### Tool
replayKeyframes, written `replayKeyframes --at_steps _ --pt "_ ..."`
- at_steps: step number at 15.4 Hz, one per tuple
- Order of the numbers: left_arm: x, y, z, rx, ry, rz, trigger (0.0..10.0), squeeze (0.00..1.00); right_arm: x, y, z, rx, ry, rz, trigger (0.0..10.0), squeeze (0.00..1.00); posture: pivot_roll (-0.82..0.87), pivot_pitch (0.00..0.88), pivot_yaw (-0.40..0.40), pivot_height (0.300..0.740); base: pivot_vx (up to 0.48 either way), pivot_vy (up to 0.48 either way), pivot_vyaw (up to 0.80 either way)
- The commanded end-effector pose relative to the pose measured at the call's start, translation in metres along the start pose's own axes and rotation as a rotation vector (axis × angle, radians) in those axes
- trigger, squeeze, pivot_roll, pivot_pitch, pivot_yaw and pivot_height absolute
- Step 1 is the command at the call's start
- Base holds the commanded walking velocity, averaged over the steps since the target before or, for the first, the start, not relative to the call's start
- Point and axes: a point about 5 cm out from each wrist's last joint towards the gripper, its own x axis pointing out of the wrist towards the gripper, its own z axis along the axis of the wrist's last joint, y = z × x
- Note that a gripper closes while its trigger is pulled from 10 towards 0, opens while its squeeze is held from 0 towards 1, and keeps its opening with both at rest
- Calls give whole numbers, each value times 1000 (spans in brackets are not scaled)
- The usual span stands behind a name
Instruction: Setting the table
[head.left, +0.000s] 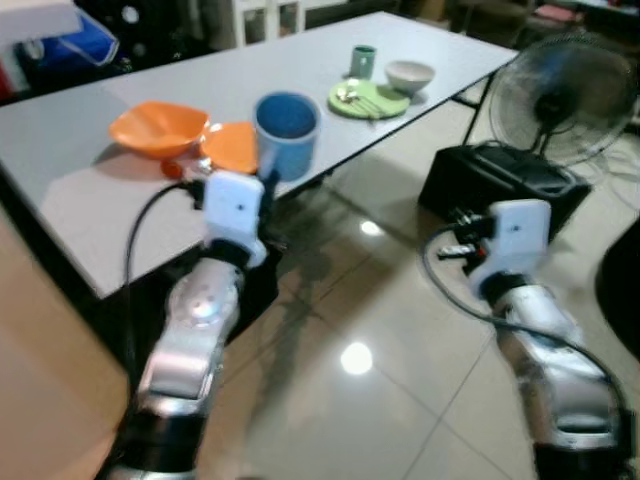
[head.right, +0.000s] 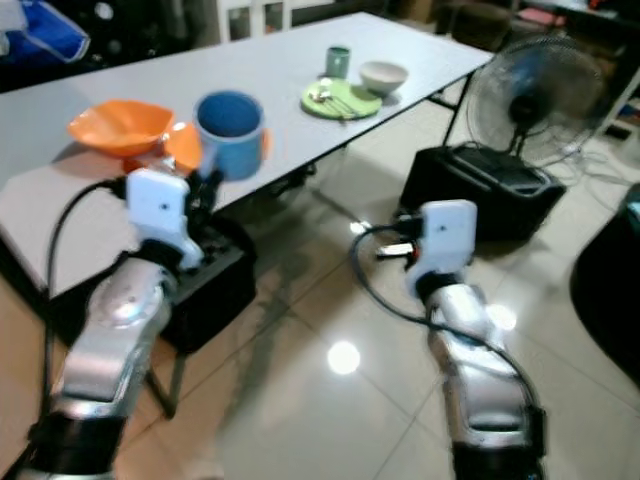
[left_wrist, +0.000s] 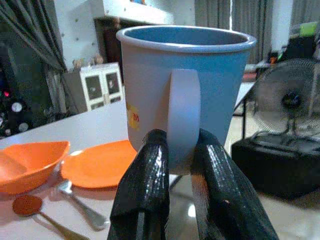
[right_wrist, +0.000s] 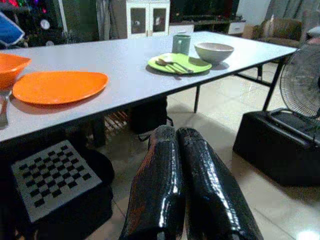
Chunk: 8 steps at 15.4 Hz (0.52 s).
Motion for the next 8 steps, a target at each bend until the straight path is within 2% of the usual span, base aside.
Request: replayKeyframes --at_steps 1,8 --pt "4 -7 8 -8 -31 -21 10000 0 -1 -9 5 -9 -17 -26 10000 0 2 0 -36 740 401 0 -425" --pt "9 -7 10 3 -43 -15 10000 0 3 -7 10 -14 -38 -5 10000 0 0 0 -39 740 407 0 0"
